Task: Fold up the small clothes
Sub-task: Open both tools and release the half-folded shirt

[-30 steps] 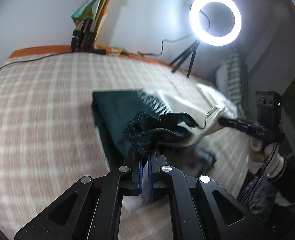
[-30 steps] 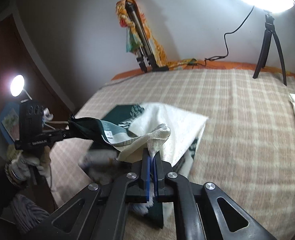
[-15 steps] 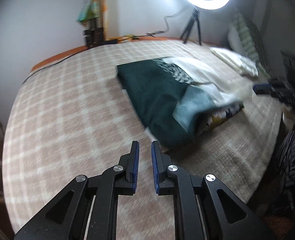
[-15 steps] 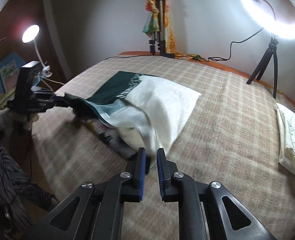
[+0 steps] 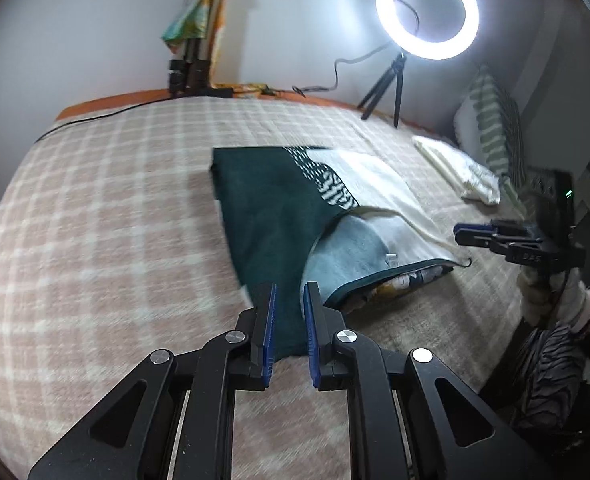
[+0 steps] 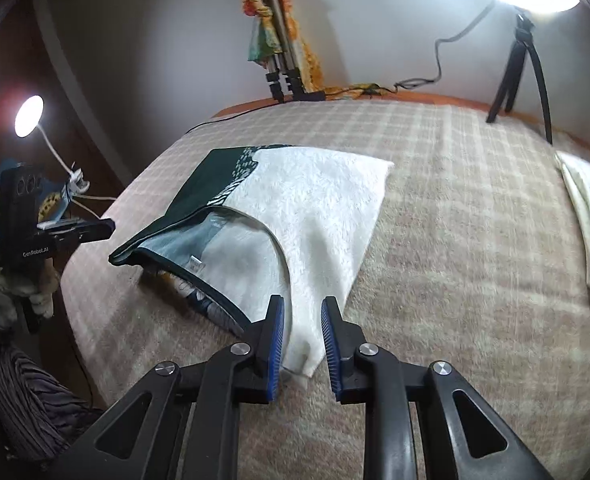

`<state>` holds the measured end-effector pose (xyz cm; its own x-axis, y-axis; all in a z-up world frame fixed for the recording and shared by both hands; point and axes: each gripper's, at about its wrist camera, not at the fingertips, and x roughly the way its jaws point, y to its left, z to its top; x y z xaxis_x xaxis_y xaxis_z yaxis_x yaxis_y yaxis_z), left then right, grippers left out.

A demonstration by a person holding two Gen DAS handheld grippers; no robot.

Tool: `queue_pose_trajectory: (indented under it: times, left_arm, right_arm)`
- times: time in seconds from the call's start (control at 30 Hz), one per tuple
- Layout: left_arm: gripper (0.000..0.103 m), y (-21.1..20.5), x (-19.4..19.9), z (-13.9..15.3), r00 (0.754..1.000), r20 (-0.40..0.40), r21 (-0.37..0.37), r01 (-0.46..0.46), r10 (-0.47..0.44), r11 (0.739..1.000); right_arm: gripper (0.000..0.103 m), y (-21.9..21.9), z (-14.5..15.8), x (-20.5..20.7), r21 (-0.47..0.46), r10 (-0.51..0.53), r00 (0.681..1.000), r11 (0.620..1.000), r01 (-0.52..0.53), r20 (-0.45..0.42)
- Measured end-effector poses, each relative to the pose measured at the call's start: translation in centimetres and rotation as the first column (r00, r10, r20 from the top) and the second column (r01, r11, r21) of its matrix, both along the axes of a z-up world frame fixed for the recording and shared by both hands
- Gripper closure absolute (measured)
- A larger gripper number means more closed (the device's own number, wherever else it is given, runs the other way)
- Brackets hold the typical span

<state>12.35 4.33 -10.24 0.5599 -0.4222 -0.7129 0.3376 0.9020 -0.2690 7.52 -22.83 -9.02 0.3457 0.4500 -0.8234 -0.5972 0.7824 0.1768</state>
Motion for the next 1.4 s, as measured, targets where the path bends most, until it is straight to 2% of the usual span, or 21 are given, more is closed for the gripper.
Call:
queue_pose_trajectory:
  times: [0.13, 0.3, 0.5, 0.6, 0.73, 0.77, 0.8, 0.83, 0.87, 1.0, 1.13, 1.2, 1.33, 1.4]
  left_arm:
    - [0.091, -1.8, 0.7, -1.4, 0.999, -0.033, 0.057, 0.020, -0.018, 0.998]
    - [0.091, -3.5, 0.2, -3.2, 0.997, -0.061, 0.208, 0.057, -0.045, 0.977]
    - [0.091, -3.1, -0.6, -3.2, 0.999, -0.038, 0.249, 0.043, -0.034, 0.967]
    - [0.081, -2.9, -1.0, -3.1, 1.000, -0.015, 0.295, 0.011, -0.007, 0.956]
    - [0.077, -2.6, -1.5, -2.5, 1.000, 0.020, 0.328, -0.023, 0.017, 0.944]
    - [0.073, -2.7, -1.6, -2.3, 0.999, 0.036, 0.346, -0.031, 0.020, 0.938]
    - [0.065, -2.7, -1.7, -2.2, 0.999, 0.049, 0.362, -0.041, 0.025, 0.931]
    - [0.058, -2.6, -1.8, -2.0, 0.998, 0.059, 0.371, -0.047, 0.027, 0.928]
    - [0.058, -2.6, -1.8, -1.8, 0.997, 0.068, 0.376, -0.051, 0.028, 0.925]
    - [0.057, -2.3, -1.9, -1.1, 0.996, 0.085, 0.367, -0.069, 0.041, 0.928]
    - [0.052, -2.3, -1.9, -0.7, 0.994, 0.102, 0.375, -0.084, 0.048, 0.923]
    - [0.051, -2.3, -1.9, -0.5, 0.993, 0.104, 0.366, -0.088, 0.054, 0.926]
    - [0.047, -2.0, -1.9, -0.4, 0.994, 0.089, 0.332, -0.094, 0.068, 0.939]
    - [0.046, -1.3, -1.6, -0.5, 0.995, 0.055, 0.270, -0.098, 0.086, 0.958]
  right_arm:
    - [0.082, 1.5, -0.7, -0.6, -0.036, 0.047, 0.999, 0.998, -0.047, 0.004]
    - [0.083, 2.4, -1.9, -1.7, -0.086, 0.114, 0.993, 0.990, -0.115, -0.018]
    - [0.082, 1.9, -2.6, -2.4, -0.106, 0.149, 0.988, 0.983, -0.153, -0.043]
    - [0.082, 1.3, -2.2, -2.3, -0.076, 0.145, 0.988, 0.986, -0.149, -0.056]
    - [0.082, 0.6, -1.2, -2.1, -0.028, 0.134, 0.990, 0.990, -0.135, -0.044]
    - [0.081, 0.5, -1.0, -2.0, -0.024, 0.128, 0.991, 0.991, -0.129, -0.038]
    - [0.079, 0.4, -0.8, -1.7, -0.017, 0.117, 0.993, 0.993, -0.118, -0.033]
    - [0.074, 0.3, -0.7, -1.5, -0.009, 0.109, 0.994, 0.994, -0.109, -0.031]
    - [0.068, 0.2, -0.5, -1.3, -0.001, 0.100, 0.995, 0.995, -0.100, -0.030]
    - [0.067, 0.3, 0.4, -0.9, 0.034, 0.093, 0.995, 0.995, -0.093, -0.019]
    - [0.054, 0.1, 1.0, -0.1, 0.063, 0.066, 0.998, 0.996, -0.065, -0.018]
    - [0.054, 0.2, 1.0, 0.5, 0.067, 0.057, 0.998, 0.996, -0.055, -0.020]
    - [0.044, 0.6, 1.0, 1.9, 0.070, 0.037, 0.999, 0.997, -0.036, -0.014]
    - [0.043, 0.8, 0.9, 2.8, 0.078, 0.018, 1.000, 0.997, -0.016, -0.015]
